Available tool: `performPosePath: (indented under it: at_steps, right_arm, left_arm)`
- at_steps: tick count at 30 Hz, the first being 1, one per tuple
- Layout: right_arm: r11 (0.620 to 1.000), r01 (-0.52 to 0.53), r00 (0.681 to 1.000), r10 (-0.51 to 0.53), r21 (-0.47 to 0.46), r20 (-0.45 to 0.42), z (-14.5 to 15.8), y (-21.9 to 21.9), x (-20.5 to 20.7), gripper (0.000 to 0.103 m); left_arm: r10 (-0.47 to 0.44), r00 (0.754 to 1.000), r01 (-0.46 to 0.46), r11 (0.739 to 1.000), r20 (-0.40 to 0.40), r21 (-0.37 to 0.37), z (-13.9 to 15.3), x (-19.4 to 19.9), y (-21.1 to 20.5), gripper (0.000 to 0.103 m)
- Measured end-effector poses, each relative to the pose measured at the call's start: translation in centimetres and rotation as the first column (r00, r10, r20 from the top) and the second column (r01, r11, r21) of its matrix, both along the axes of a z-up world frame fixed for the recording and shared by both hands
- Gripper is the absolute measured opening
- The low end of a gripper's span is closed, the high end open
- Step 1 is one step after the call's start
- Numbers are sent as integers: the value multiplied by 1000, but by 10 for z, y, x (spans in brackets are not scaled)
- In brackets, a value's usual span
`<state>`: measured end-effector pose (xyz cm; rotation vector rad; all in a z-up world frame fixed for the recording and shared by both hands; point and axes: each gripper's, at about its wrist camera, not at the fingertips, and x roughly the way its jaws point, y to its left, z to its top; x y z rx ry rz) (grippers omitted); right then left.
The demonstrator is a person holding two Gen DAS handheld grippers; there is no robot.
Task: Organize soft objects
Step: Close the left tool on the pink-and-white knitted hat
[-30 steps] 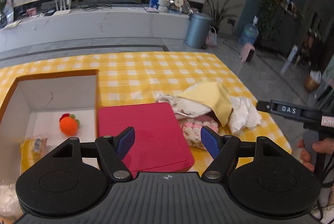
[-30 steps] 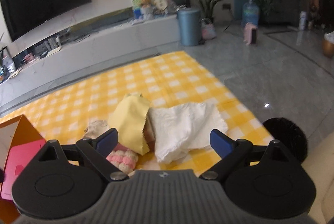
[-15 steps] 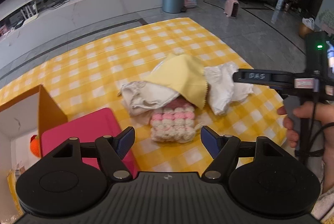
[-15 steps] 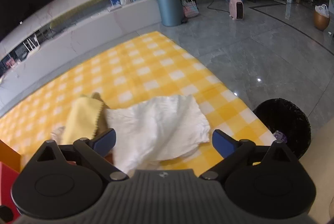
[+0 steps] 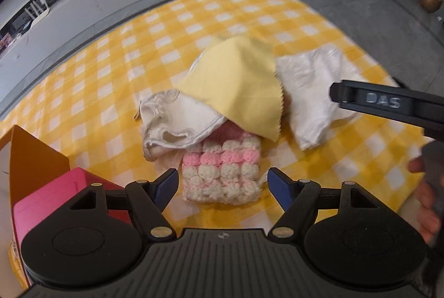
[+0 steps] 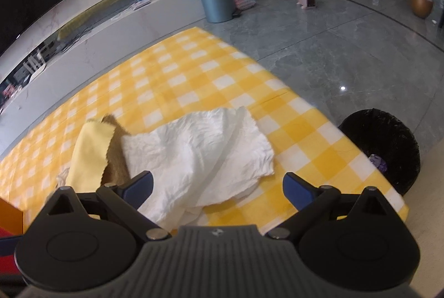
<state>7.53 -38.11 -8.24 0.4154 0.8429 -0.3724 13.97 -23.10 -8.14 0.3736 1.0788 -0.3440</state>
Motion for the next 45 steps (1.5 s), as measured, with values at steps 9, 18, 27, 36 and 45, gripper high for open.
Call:
performPosePath:
  at_steps: [9,18,27,36,45]
  right_arm:
    - [1000,-10,998,10,1,57,9,4,-6,98]
    - [1000,-10,999,10,-7,35,6,4,-3,98]
    - [1000,-1,999,1,3,37,6,1,-5,98]
    - [999,-29,1000,29,-20,-9,1,7,0,98]
    - [991,-53,999,52,-122,-10,2,17,3,100]
  left_arm:
    - [2,1000,1,994,-30,105,-36,22,-18,87]
    - [-11,1000,11,996,-5,89,-36,20,-24,46]
    - [-90,994,93,995,-62,35,-17,-11,-16,40]
    - [-80,992,84,996,-100,35,-25,-12,3,40]
    - [-81,984,85,996,-156,16,-36,0,0,40]
